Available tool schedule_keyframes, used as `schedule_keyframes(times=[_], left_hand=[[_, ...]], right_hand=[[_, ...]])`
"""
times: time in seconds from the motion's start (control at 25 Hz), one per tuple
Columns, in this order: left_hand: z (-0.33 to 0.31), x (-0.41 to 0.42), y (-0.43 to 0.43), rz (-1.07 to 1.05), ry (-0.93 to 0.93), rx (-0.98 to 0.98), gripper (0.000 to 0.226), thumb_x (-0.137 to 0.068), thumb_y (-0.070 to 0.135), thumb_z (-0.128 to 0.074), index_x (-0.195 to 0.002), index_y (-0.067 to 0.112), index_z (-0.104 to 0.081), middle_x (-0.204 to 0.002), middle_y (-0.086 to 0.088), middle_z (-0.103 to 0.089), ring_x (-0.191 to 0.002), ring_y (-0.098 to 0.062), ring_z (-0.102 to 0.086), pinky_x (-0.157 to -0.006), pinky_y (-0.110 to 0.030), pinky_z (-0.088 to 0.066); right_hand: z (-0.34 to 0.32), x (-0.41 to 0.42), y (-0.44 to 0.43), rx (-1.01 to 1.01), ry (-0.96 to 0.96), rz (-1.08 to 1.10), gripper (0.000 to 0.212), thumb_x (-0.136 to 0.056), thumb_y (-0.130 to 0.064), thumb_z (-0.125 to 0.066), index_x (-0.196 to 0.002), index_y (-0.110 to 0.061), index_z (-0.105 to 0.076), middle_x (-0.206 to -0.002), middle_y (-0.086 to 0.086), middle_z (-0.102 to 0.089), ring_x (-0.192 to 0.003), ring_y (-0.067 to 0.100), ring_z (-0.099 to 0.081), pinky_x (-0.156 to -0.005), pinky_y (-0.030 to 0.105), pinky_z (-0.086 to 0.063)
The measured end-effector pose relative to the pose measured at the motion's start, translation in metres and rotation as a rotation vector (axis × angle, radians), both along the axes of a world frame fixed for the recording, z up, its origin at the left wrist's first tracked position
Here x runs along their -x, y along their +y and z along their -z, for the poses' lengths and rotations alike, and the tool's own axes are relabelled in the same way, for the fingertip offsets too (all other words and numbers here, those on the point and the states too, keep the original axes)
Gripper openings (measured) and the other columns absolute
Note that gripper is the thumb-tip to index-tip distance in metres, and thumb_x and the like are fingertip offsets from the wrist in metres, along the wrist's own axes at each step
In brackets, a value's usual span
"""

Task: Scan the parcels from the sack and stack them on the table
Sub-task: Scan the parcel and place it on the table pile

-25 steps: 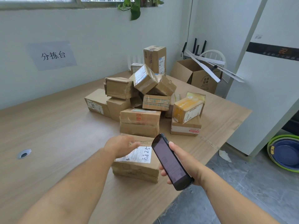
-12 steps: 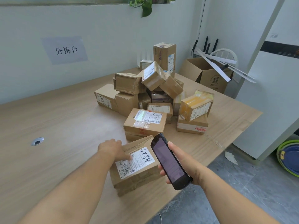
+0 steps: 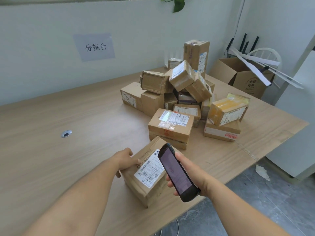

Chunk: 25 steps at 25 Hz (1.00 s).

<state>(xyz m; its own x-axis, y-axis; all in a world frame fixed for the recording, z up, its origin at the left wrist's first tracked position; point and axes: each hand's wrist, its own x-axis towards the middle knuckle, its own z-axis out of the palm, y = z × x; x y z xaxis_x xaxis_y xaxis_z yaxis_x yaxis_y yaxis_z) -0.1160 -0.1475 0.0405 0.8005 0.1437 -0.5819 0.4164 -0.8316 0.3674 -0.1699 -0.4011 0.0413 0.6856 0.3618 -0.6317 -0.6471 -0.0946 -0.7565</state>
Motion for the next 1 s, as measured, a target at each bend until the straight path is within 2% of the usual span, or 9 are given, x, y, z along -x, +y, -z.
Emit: schedule_keyframes(times=[0.08,0.28,0.4,0.52,0.64,0.76,0.8,0.92,1.0], left_hand=[[0.005,0.006,0.001,-0.065,0.056,0.093,0.041,-0.094,0.043,-0.052,-0.125,0.016,-0.050,-0.127,-0.007,-0.051,-0.109,-0.030,-0.055,-0.069,-0.043,-0.060],[0.000,0.008,0.014,-0.119,-0.140,0.071,0.026,-0.096,0.026,-0.051,-0.114,0.013,-0.064,-0.116,-0.011,-0.062,-0.091,-0.027,-0.061,-0.078,-0.038,-0.056],[-0.018,0.005,0.024,-0.137,-0.307,0.096,0.014,-0.087,0.038,-0.063,-0.088,0.025,-0.067,-0.107,-0.006,-0.066,-0.097,-0.024,-0.060,-0.088,-0.035,-0.051],[-0.032,0.006,0.029,-0.063,-0.320,0.087,0.022,-0.077,0.050,-0.069,-0.076,0.030,-0.062,-0.111,-0.004,-0.056,-0.107,-0.026,-0.053,-0.093,-0.040,-0.046],[-0.029,0.015,0.025,-0.090,-0.223,0.239,0.024,-0.083,0.038,-0.070,-0.082,0.019,-0.055,-0.114,-0.007,-0.056,-0.100,-0.022,-0.055,-0.078,-0.030,-0.043],[-0.024,0.021,0.018,-0.146,-0.053,0.356,0.041,-0.078,0.049,-0.072,-0.093,0.023,-0.044,-0.101,-0.004,-0.065,-0.075,-0.016,-0.060,-0.059,-0.023,-0.044],[-0.025,0.020,0.015,-0.132,0.013,0.333,0.051,-0.072,0.057,-0.074,-0.098,0.026,-0.042,-0.105,-0.003,-0.063,-0.079,-0.017,-0.060,-0.062,-0.025,-0.046],[-0.031,0.014,0.004,-0.039,0.114,0.173,0.080,-0.062,0.062,-0.077,-0.124,0.038,-0.032,-0.128,-0.004,-0.045,-0.113,-0.033,-0.051,-0.083,-0.050,-0.049],[-0.035,0.012,0.001,0.008,0.025,0.088,0.090,-0.064,0.054,-0.080,-0.136,0.040,-0.027,-0.129,-0.007,-0.041,-0.115,-0.032,-0.048,-0.087,-0.045,-0.049]], right_hand=[[0.004,0.001,0.009,0.005,-0.006,-0.022,0.073,-0.092,-0.070,-0.041,-0.115,-0.005,-0.066,-0.089,0.011,-0.066,-0.077,0.023,-0.067,-0.065,0.038,-0.058],[0.010,0.002,0.027,-0.010,-0.039,-0.026,0.064,-0.094,-0.066,-0.043,-0.117,-0.011,-0.064,-0.086,0.009,-0.067,-0.078,0.023,-0.069,-0.066,0.040,-0.059],[0.010,0.004,0.042,-0.018,-0.038,-0.052,0.061,-0.094,-0.065,-0.044,-0.120,-0.014,-0.062,-0.087,0.009,-0.069,-0.078,0.024,-0.070,-0.066,0.041,-0.059],[0.014,0.008,0.050,-0.021,-0.037,-0.094,0.060,-0.094,-0.066,-0.043,-0.122,-0.015,-0.060,-0.091,0.013,-0.069,-0.079,0.025,-0.069,-0.068,0.042,-0.059],[0.012,0.009,0.043,-0.002,-0.038,-0.117,0.061,-0.093,-0.067,-0.042,-0.122,-0.016,-0.059,-0.087,0.016,-0.070,-0.079,0.026,-0.069,-0.068,0.042,-0.059],[0.011,0.011,0.028,0.034,-0.026,-0.111,0.061,-0.094,-0.067,-0.040,-0.119,-0.016,-0.061,-0.088,0.017,-0.070,-0.081,0.027,-0.068,-0.069,0.042,-0.059],[0.011,0.012,0.024,0.036,-0.017,-0.099,0.062,-0.094,-0.067,-0.040,-0.119,-0.015,-0.061,-0.088,0.017,-0.069,-0.081,0.027,-0.068,-0.068,0.041,-0.059],[0.011,0.017,0.014,0.011,0.012,-0.066,0.070,-0.094,-0.067,-0.039,-0.122,-0.006,-0.061,-0.092,0.015,-0.067,-0.077,0.025,-0.067,-0.064,0.040,-0.057],[0.010,0.020,0.006,0.004,0.022,-0.074,0.072,-0.095,-0.067,-0.040,-0.121,-0.003,-0.062,-0.094,0.015,-0.068,-0.078,0.025,-0.068,-0.064,0.039,-0.057]])
